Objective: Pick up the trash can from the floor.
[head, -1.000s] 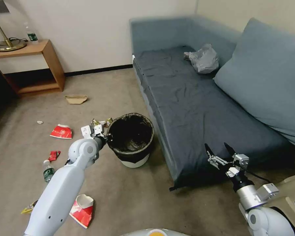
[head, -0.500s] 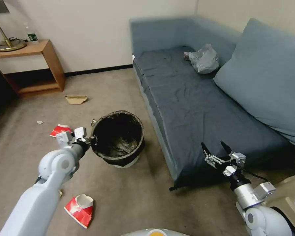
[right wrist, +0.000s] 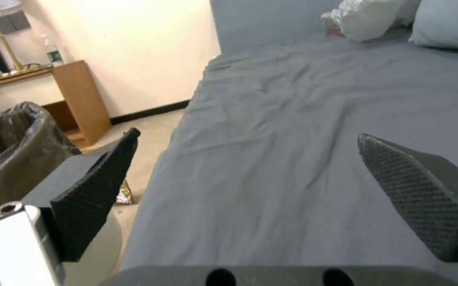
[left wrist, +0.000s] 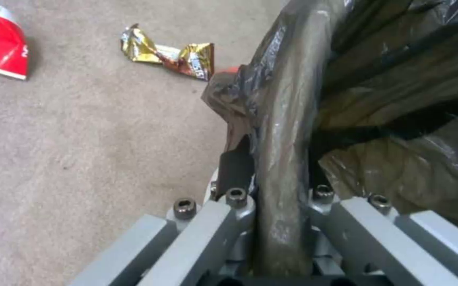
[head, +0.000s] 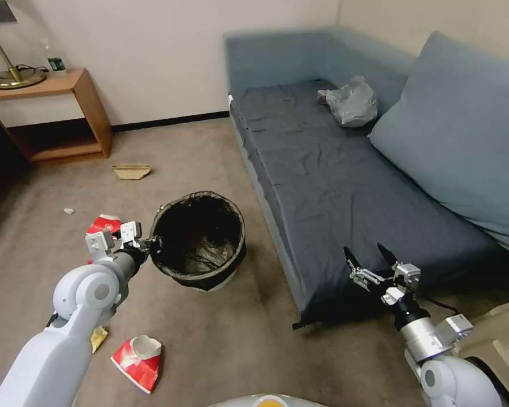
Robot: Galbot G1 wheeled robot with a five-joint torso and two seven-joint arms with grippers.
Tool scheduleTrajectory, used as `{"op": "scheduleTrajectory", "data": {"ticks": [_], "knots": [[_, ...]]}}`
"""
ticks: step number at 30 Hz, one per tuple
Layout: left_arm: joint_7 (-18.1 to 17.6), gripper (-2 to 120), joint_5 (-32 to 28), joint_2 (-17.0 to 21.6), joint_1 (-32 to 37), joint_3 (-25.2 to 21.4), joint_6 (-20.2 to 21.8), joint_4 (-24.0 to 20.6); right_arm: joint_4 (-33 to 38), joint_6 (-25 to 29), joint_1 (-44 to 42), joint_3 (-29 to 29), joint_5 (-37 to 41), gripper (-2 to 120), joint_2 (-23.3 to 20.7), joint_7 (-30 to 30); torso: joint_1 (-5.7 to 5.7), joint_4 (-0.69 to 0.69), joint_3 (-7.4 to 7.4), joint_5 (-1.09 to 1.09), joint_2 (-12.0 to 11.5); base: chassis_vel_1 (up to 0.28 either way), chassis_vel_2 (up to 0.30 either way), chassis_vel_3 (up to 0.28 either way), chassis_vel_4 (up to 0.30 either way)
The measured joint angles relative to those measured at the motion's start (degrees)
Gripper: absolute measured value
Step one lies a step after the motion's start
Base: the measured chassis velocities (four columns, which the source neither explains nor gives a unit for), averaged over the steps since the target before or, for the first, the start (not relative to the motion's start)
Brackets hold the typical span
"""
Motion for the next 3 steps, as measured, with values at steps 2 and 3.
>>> {"op": "scheduleTrajectory", "data": {"ticks": [2,3], "knots": [[0.0,3,0.0,-0.1,0.0,0.1,0.0,0.0,0.1,0.0,-0.1,0.1,0.0,100,0.0,0.0,0.00,0.00,0.00,0.00,0.0,0.000,0.000,0.000,0.000],[0.0,3,0.0,-0.2,0.0,0.2,0.0,0.0,0.1,0.0,-0.2,0.1,0.0,100,0.1,0.0,0.00,0.00,0.00,0.00,0.0,0.000,0.000,0.000,0.000]]}}
